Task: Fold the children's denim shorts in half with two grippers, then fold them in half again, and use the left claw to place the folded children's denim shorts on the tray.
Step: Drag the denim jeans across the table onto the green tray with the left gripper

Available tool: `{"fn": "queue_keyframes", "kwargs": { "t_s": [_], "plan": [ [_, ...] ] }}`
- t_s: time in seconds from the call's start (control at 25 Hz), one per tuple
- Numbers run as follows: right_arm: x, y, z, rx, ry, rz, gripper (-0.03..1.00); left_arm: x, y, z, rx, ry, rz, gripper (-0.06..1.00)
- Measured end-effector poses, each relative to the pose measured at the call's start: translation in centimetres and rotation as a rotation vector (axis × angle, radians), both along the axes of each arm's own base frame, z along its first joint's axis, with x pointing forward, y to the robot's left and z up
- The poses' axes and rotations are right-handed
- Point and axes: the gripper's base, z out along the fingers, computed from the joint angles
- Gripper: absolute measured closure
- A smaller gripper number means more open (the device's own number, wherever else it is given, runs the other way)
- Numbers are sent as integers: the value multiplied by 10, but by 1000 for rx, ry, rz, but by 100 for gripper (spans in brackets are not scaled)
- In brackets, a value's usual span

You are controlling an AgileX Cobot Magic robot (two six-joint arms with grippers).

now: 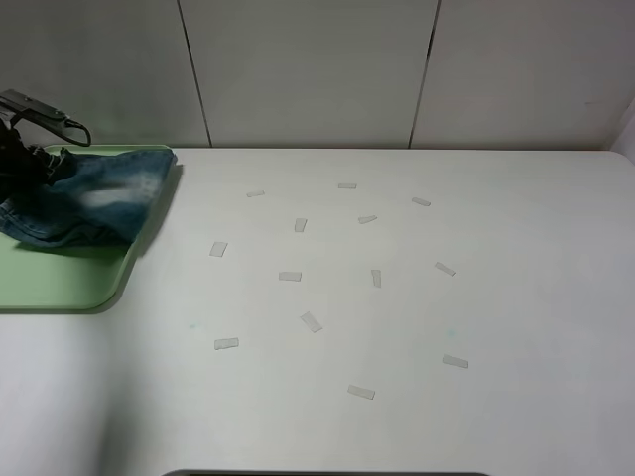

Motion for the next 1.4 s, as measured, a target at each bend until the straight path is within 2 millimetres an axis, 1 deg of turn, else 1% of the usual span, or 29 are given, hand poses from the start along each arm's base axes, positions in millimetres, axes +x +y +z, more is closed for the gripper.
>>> {"fn": "queue_keyframes", "kwargs": {
  "t_s": [0.2, 0.44, 0.48, 0.52, 0.56, 0.6, 0.64, 0.72, 0.76, 0.92, 1.08, 1.2, 1.4],
  "plan": [
    [0, 0, 0, 0, 0, 0, 27, 0, 8, -2, 5, -20, 4, 76],
    [0, 0, 0, 0, 0, 0, 27, 1, 9, -1, 6, -43, 0, 76],
    [0, 0, 0, 0, 0, 0, 27, 2, 9, -1, 6, -45, -1, 71],
    [0, 0, 0, 0, 0, 0, 27, 2, 9, -1, 9, -50, -4, 61],
    [0, 0, 0, 0, 0, 0, 27, 3, 9, 0, 8, -59, -4, 48],
    [0, 0, 0, 0, 0, 0, 27, 3, 9, 0, 3, -72, 3, 31],
    [0, 0, 0, 0, 0, 0, 27, 4, 9, 1, -2, -86, 11, 17],
    [0, 0, 0, 0, 0, 0, 27, 6, 10, 2, -9, -121, 18, 4],
    [0, 0, 0, 0, 0, 0, 27, 7, 10, 3, -11, -132, 18, 1],
    [0, 0, 0, 0, 0, 0, 27, 7, 10, 3, -17, -139, 26, -4],
    [0, 0, 0, 0, 0, 0, 27, 0, 11, 5, -21, -70, 65, -5],
    [0, 0, 0, 0, 0, 0, 27, -5, 9, 13, -59, -47, 126, -5],
    [0, 0, 0, 0, 0, 0, 27, -14, 1, 30, -196, -38, 239, -5]
  ]
}}
